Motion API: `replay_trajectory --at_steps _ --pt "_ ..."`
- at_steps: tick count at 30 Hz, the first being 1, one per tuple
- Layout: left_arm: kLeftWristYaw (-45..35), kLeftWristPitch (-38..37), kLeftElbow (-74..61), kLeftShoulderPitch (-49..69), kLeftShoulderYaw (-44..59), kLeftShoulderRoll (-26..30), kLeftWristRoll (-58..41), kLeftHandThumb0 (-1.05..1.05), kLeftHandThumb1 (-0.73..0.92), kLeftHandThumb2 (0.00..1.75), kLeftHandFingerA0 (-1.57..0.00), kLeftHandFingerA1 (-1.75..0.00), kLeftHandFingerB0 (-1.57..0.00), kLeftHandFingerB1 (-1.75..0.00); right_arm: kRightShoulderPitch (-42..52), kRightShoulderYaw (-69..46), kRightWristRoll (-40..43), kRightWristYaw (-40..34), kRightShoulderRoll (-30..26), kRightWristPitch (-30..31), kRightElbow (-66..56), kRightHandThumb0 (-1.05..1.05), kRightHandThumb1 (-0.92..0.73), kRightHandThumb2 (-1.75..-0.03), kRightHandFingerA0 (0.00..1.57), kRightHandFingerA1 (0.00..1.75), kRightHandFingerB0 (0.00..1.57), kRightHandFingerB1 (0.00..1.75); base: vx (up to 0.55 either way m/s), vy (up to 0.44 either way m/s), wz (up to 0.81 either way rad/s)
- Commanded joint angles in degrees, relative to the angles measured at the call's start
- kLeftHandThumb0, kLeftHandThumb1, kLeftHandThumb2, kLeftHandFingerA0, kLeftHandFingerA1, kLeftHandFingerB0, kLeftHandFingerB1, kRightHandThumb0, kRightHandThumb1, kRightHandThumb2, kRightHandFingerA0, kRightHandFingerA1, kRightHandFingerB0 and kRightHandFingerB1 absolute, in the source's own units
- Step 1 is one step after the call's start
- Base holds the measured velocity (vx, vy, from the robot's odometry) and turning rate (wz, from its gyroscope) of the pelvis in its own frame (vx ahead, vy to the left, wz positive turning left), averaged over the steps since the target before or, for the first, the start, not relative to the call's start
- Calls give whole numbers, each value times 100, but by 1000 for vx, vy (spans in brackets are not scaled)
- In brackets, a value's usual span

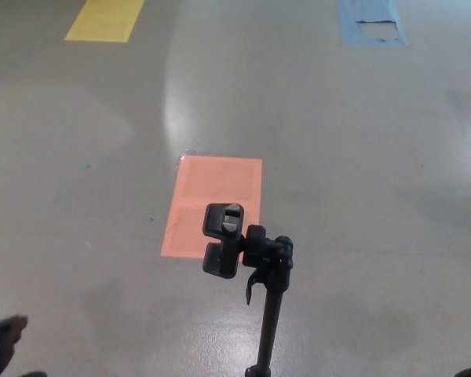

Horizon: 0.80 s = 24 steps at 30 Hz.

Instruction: The robot uses its left hand to grab the top of a phone stand kept on the floor and tilt it upwards to adjust its angle

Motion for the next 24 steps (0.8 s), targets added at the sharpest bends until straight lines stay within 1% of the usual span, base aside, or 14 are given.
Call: replay_trajectory --at_steps 1,2,6,7,8,9,10,11,13,14,15,18,19,24 --pt "332 19 347 155 106 -125 -435 -74 92 71 -29 -35 -7 -21 211 3 -41 -517 -88 -91 -4 -28 -63 -65 53 58 31 37 0 0 0" --pt "228 14 383 165 208 -151 -587 -71 91 69 -27 -34 -10 -21 210 98 -158 -698 -110 -61 -6 -33 -71 -65 46 46 34 33 0 0 0" --pt "123 -97 461 400 348 -160 -808 -71 90 69 -32 -35 -11 -22 369 150 -173 -765 -97 -115 14 -35 -74 -63 45 50 33 34 0 0 0" --pt "107 -90 480 421 387 -183 -859 -72 73 103 -26 -49 -4 -32 360 127 -140 -744 -94 -108 22 -36 -73 -62 45 50 34 35 0 0 0" --pt "87 -66 500 433 428 -213 -915 -72 73 103 -26 -49 -4 -32 344 102 -107 -724 -93 -93 29 -36 -73 -62 45 50 34 35 0 0 0" --pt "47 -75 517 424 449 -216 -945 -70 89 68 -31 -35 -11 -23 323 87 -90 -713 -87 -85 32 -39 -71 -61 51 55 33 36 0 0 0" --pt "21 -87 528 418 456 -212 -965 -70 89 68 -31 -35 -11 -23 310 79 -82 -710 -83 -82 34 -39 -71 -61 51 55 33 36 0 0 0" --pt "-68 -123 560 464 439 -196 -982 -70 91 69 -28 -35 -10 -21 347 78 -78 -691 -77 -93 37 -43 -54 -92 49 64 30 51 0 0 0" --pt "-145 -153 585 531 405 -179 -983 -70 91 69 -28 -35 -10 -21 409 86 -84 -675 -76 -111 39 -43 -54 -92 49 64 30 51 0 0 0" --pt "-185 -157 600 533 396 -169 -994 -72 91 69 -27 -34 -10 -22 394 95 -89 -642 -67 -79 43 -38 -68 -63 52 56 37 38 0 0 0" --pt "-229 -183 616 555 397 -163 -1037 -74 91 69 -25 -33 -10 -22 372 115 -101 -578 -52 -16 57 -41 -69 -60 51 49 37 35 0 0 0" --pt "-257 -229 627 604 396 -163 -1087 -74 91 69 -25 -33 -10 -22 386 137 -114 -532 -43 22 71 -41 -69 -60 51 49 37 35 0 0 0" --pt "-359 -227 646 656 410 -194 -1163 -35 53 110 0 -47 0 -48 444 148 -119 -526 -46 -12 91 -41 -69 -60 51 47 37 35 0 0 0" --pt "-504 -236 670 714 500 -188 -1356 -35 54 109 0 -48 0 -48 418 173 -122 -443 -39 -9 105 -43 -69 -60 50 47 38 36 0 0 0"
